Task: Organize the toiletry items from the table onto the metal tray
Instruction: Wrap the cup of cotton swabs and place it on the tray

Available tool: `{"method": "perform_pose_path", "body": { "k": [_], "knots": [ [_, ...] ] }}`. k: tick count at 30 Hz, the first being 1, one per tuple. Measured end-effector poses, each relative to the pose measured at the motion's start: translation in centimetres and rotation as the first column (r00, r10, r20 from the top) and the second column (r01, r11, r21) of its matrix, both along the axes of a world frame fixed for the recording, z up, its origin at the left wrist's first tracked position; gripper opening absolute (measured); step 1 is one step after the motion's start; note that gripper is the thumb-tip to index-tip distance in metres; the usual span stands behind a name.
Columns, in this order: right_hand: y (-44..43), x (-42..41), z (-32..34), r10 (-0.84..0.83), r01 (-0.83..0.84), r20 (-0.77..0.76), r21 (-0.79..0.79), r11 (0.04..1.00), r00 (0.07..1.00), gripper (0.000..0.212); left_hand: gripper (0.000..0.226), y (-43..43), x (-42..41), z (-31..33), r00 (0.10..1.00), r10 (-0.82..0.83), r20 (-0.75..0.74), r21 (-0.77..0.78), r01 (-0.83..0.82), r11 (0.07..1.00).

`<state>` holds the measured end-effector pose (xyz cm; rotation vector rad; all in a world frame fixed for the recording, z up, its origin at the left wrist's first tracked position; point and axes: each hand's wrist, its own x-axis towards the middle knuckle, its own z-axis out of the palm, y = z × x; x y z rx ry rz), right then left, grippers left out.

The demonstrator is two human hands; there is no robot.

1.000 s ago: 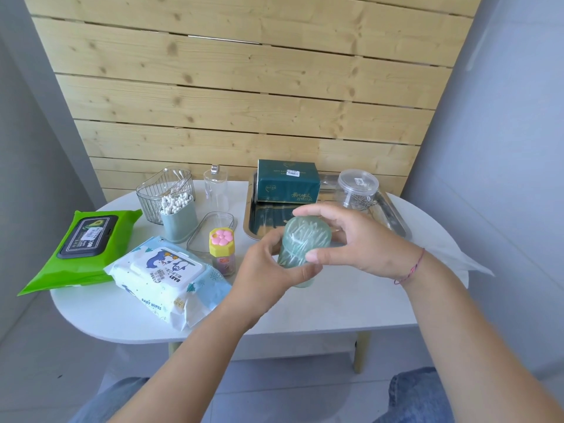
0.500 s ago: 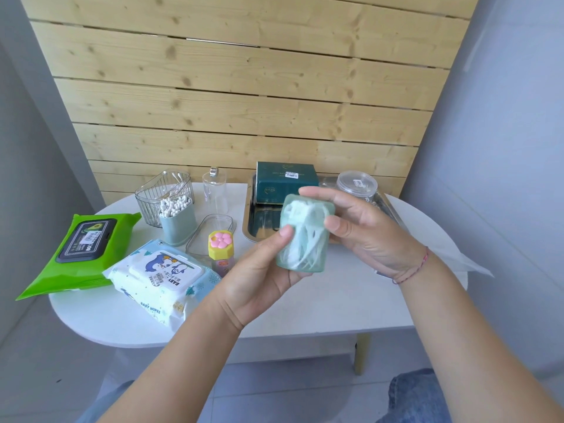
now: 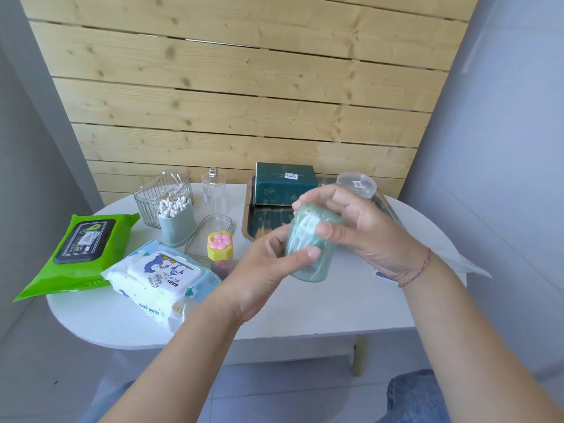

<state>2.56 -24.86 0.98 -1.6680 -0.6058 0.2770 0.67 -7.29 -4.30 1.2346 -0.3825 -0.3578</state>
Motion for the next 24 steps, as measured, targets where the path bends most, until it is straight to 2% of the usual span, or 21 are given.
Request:
{"method": "perform_pose_path", "body": {
  "k": [4,7,13,19,24],
  "knots": [
    [-0.2,-0.1,0.0,-0.002,0.003,0.014,-0.076,0.997,1.000,0.038,0.049,-0.7,-0.4,0.2,0.995,0.081,0.053,0.210,-0.090,0.974],
    [-0.6,-0.3,0.4,0.054,-0.054,0.000,-0.099,0.994,0.999,0.041,0.047,-0.5,-0.5,0.5,0.995,0.028,0.096,0.276,-0.054,0.960],
    [-0.8,-0.7,0.8,0.099,-0.093,0.027,-0.181,0.979,0.995,0.040,0.048,-0.2,-0.6,0.7,0.995,-0.077,0.068,0.241,0.059,0.969],
    [-0.1,-0.7,0.6,0.099,-0.069,0.099,-0.274,0.959,0.990,0.037,0.043,-0.5,-0.4,0.7,0.997,0.032,0.074,0.264,-0.050,0.963],
    [0.5,-0.7,0.3,0.094,-0.041,0.162,-0.303,0.952,0.982,0.037,0.045,-0.2,0.1,0.6,0.997,0.019,0.077,0.254,-0.038,0.966]
  ]
}}
